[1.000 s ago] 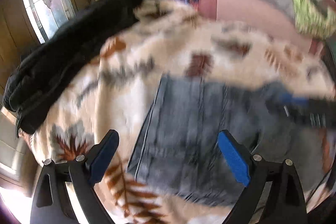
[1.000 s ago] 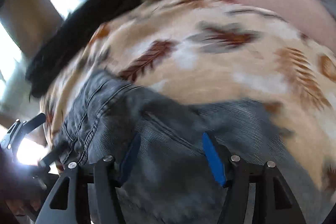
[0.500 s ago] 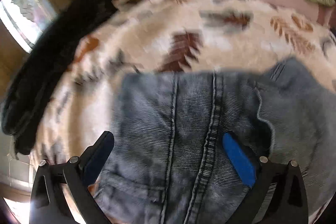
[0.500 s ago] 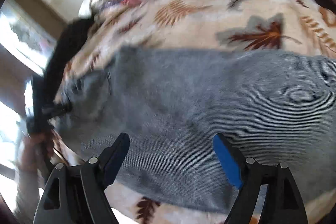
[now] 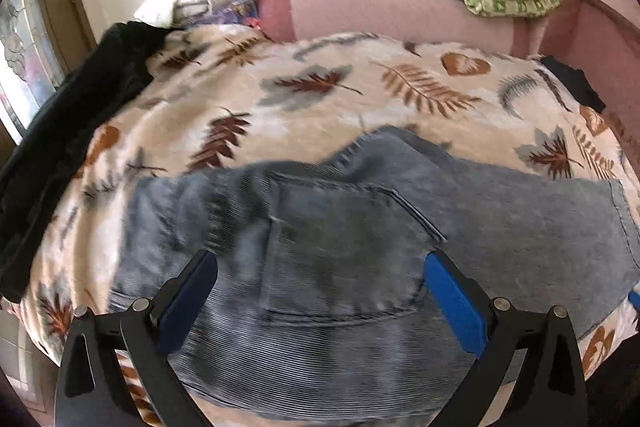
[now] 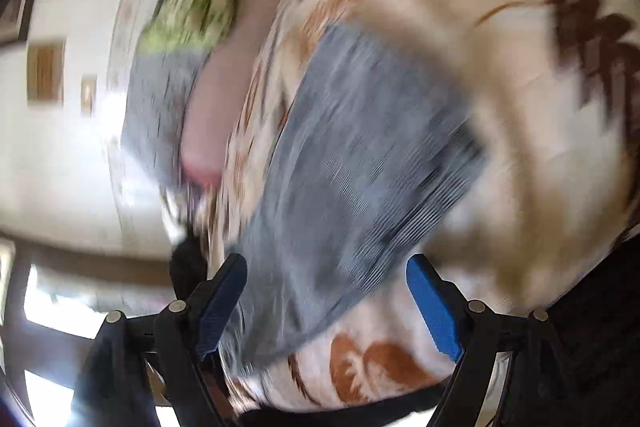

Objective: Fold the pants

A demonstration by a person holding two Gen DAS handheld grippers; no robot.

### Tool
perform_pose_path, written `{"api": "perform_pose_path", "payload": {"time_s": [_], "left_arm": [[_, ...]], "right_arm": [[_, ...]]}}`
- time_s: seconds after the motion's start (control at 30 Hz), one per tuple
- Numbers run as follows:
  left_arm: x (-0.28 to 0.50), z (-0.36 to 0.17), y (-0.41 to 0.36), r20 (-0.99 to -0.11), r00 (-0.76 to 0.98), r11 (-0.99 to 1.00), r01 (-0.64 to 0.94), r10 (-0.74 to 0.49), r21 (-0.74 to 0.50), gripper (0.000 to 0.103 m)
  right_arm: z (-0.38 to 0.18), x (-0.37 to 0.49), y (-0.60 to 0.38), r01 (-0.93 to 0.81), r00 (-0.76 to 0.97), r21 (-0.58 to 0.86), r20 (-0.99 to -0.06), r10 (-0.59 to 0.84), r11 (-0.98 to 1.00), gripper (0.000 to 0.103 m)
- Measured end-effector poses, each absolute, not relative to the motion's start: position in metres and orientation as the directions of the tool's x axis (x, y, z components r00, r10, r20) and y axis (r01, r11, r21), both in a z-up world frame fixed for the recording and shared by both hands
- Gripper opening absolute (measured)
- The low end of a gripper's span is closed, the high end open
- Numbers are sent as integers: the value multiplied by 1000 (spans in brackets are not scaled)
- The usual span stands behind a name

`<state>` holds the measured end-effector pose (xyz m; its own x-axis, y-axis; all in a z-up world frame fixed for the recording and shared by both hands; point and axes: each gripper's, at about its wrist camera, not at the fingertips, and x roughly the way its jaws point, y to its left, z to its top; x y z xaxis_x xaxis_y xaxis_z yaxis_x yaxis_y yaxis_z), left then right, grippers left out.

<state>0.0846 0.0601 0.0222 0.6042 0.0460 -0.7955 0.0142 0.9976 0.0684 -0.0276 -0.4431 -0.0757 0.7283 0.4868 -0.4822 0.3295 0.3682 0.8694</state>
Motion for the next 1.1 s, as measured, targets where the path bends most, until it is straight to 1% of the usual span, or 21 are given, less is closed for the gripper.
{"api": "perform_pose_path", "payload": {"time_s": [0.1,0.17,0.23,0.27,0.3,0.33,0.47,0.6,0.67,0.73,0.77,0.83,0.87,0.93,0.97,1.03,1.1], "left_arm": [[81,16,46,-810,585,997,31,42,74,103],[76,15,40,-811,583,997,32,40,72,103],[70,19,33,-810,586,998,28,31,58,103],[69,21,28,-809,587,998,32,19,47,103],[69,22,25,-809,588,999,34,14,41,103],[70,24,19,-808,589,999,38,8,38,103],[73,28,-11,-812,584,997,66,-15,30,103],[79,19,-53,-832,554,993,112,-43,23,103],[83,14,-73,-840,539,992,126,-65,4,103],[86,7,-88,-843,534,990,141,-64,14,103],[89,-3,-101,-847,531,986,148,-11,80,103],[96,-34,-120,-885,452,957,189,114,220,103],[94,-36,-124,-864,490,950,198,118,242,103],[93,-26,-124,-864,492,954,196,104,226,103],[92,-17,-122,-867,496,966,199,47,166,103],[87,-3,-120,-848,529,976,195,-27,91,103],[86,1,-125,-840,539,978,199,-57,61,103]], "right_arm": [[-84,-26,-461,353,757,895,-444,479,272,84],[-82,-23,-464,354,775,898,-439,456,262,84],[-79,-21,-463,355,780,892,-447,438,280,81],[-75,-23,-466,359,776,882,-464,428,306,65],[-74,-21,-461,373,762,856,-502,409,357,33],[-74,-21,-462,377,757,849,-512,406,369,29],[-70,-17,-464,392,718,799,-575,391,456,30],[-81,-23,-476,390,739,844,-525,423,368,34],[-85,-24,-479,388,742,853,-514,431,349,34],[-85,-25,-480,381,740,855,-511,438,353,34],[-85,-24,-479,375,737,853,-512,441,362,34],[-78,-20,-477,368,726,836,-532,436,407,31],[-74,-18,-475,365,718,820,-550,427,441,30],[-67,-16,-472,359,710,798,-570,414,484,30],[-64,-15,-470,355,706,788,-579,407,503,30],[-61,-13,-467,353,702,772,-593,396,529,30],[-59,-13,-464,356,697,756,-607,383,550,30]]}}
